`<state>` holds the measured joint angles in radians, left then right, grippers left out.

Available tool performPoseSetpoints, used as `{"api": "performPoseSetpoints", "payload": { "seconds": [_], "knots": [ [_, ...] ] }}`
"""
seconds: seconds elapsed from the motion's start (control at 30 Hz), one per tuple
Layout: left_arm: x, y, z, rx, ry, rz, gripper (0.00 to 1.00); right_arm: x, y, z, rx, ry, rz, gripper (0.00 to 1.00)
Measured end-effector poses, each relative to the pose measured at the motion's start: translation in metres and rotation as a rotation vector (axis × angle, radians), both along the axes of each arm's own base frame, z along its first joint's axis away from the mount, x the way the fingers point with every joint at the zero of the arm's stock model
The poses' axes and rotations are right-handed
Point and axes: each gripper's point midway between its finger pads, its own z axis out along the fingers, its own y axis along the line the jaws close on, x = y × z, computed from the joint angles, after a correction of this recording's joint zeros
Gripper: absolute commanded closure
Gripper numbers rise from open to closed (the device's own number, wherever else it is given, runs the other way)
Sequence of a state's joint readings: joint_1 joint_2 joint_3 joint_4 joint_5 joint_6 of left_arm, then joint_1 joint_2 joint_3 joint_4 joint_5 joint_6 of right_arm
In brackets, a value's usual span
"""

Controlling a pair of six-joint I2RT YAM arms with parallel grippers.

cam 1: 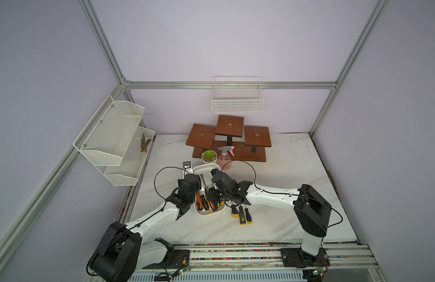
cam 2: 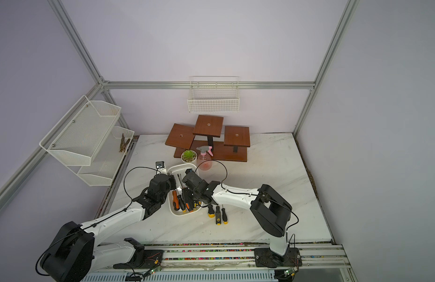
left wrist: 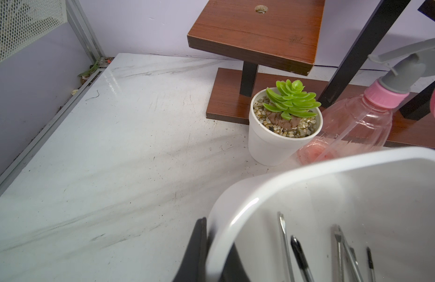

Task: Take out the screwdriver from the storage box
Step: Pick up the screwdriver from the storage box, then place the screwdriver at the center of the board.

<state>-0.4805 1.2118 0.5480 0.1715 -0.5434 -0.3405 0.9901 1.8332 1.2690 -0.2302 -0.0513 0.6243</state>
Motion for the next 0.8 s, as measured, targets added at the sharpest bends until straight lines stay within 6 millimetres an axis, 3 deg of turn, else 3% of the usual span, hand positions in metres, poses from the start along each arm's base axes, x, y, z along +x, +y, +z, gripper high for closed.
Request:
{"api": "performPoseSetpoints", "payload": {
  "seconds": [0.43, 0.8],
  "knots": [
    [0.0, 0.0, 0.0, 0.0, 0.0, 0.0, 1.0, -0.001, -0.021, 0.049, 0.061, -0.06, -0.032, 1.0],
    [0.0, 0.0, 0.0, 0.0, 0.0, 0.0, 1.0, -0.021, -0.095, 0.065, -0.029, -0.109, -0.132, 1.0]
  ]
}}
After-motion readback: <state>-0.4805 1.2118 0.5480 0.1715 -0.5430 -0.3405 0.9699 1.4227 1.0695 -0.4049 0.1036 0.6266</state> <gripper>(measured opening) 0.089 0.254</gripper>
